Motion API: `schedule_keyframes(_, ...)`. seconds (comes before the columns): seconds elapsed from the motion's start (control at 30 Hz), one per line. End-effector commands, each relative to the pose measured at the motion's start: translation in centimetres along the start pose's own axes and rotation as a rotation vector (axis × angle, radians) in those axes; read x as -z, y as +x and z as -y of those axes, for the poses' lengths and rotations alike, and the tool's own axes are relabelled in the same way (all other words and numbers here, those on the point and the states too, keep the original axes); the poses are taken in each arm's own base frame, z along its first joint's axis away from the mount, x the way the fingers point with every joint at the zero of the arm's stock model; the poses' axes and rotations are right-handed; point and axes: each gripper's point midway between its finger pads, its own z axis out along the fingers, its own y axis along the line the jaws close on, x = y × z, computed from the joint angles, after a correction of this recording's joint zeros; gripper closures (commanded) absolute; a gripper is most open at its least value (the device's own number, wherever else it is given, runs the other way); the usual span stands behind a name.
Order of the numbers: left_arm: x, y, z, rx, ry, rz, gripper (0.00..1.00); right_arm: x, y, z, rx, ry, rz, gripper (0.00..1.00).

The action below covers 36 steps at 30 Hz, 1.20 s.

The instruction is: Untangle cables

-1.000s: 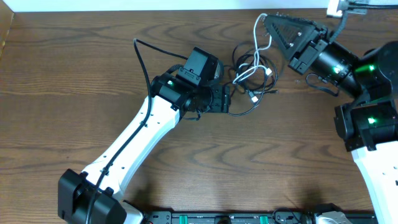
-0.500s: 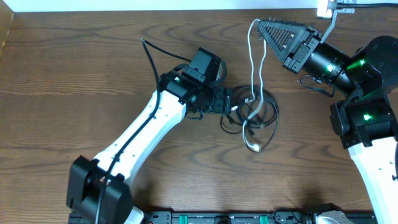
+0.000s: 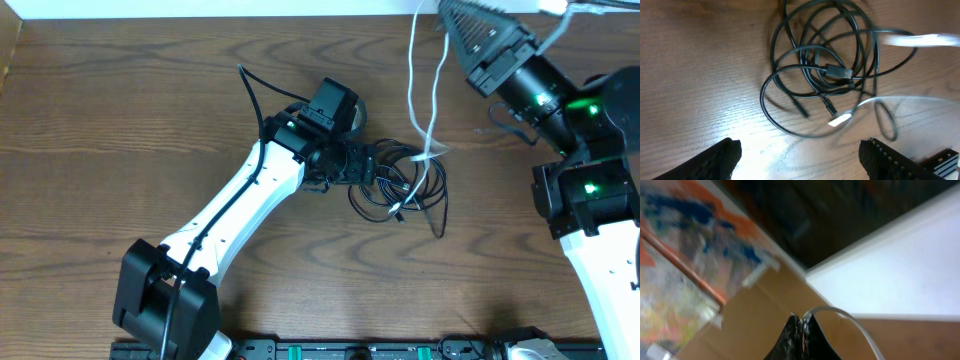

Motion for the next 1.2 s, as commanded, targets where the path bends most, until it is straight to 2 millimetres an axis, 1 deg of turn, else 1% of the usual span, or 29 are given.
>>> schedule_keyframes(0.0, -0.1, 0.0, 0.2, -0.004, 0.008, -0.004, 0.19, 0.3, -3.2, -1.6, 0.012, 0.005, 0.129, 0.98)
schedule_keyframes(0.13, -0.1, 0.0, 0.2, -0.004, 0.008, -0.003, 0.19, 1.0, -6.5, -3.0, 0.043, 0.018, 0.251, 0.99)
schedule_keyframes(0.2, -0.1, -0.1, 0.2, -0.004, 0.009, -0.001, 0.19, 1.4, -7.9, -3.6, 0.067, 0.026, 0.303, 0.98)
schedule_keyframes(0.27, -0.1, -0.1, 0.2, -0.005, 0.01, -0.001, 0.19, 1.6, -8.7, -3.9, 0.104, 0.039, 0.339, 0.98)
schedule_keyframes(0.33, -0.1, -0.1, 0.3, -0.006, 0.012, 0.001, 0.19, 1.6, -8.6, -3.7, 0.133, 0.052, 0.336, 0.99)
schedule_keyframes(0.43, 0.5, -0.6, 1.2, -0.059, 0.064, 0.023, 0.19, 1.4, -7.5, -1.5, 0.097, 0.131, 0.286, 0.98)
schedule_keyframes(0.5, 2.0, -1.2, 2.3, -0.133, 0.132, 0.062, 0.19, 1.4, -6.7, 0.5, 0.06, 0.209, 0.259, 0.99)
schedule_keyframes(0.57, 4.3, -2.0, 3.3, -0.173, 0.192, 0.124, 0.19, 1.4, -6.0, 2.4, 0.03, 0.274, 0.235, 0.98)
schedule_keyframes(0.67, 8.3, -3.1, 4.1, -0.199, 0.228, 0.247, 0.19, 1.1, -4.9, 4.1, -0.001, 0.322, 0.195, 0.98)
schedule_keyframes(0.77, 12.3, -3.5, 5.2, -0.237, 0.267, 0.362, 0.19, 0.7, -3.8, 5.0, -0.034, 0.336, 0.15, 0.98)
schedule_keyframes(0.9, 16.1, -3.2, 6.5, -0.278, 0.307, 0.466, 0.19, -0.6, -1.8, 5.6, -0.061, 0.32, 0.075, 0.98)
schedule_keyframes(0.97, 17.6, -3.0, 7.0, -0.296, 0.324, 0.506, 0.19, -1.3, -0.7, 6.0, -0.102, 0.316, 0.047, 0.98)
schedule_keyframes(1.03, 19.0, -2.9, 7.5, -0.314, 0.342, 0.547, 0.19, -2.1, 0.5, 6.7, -0.188, 0.322, 0.027, 0.98)
schedule_keyframes(1.17, 20.5, -3.6, 8.3, -0.343, 0.368, 0.617, 0.19, -3.1, 2.2, 7.6, -0.337, 0.325, -0.002, 0.98)
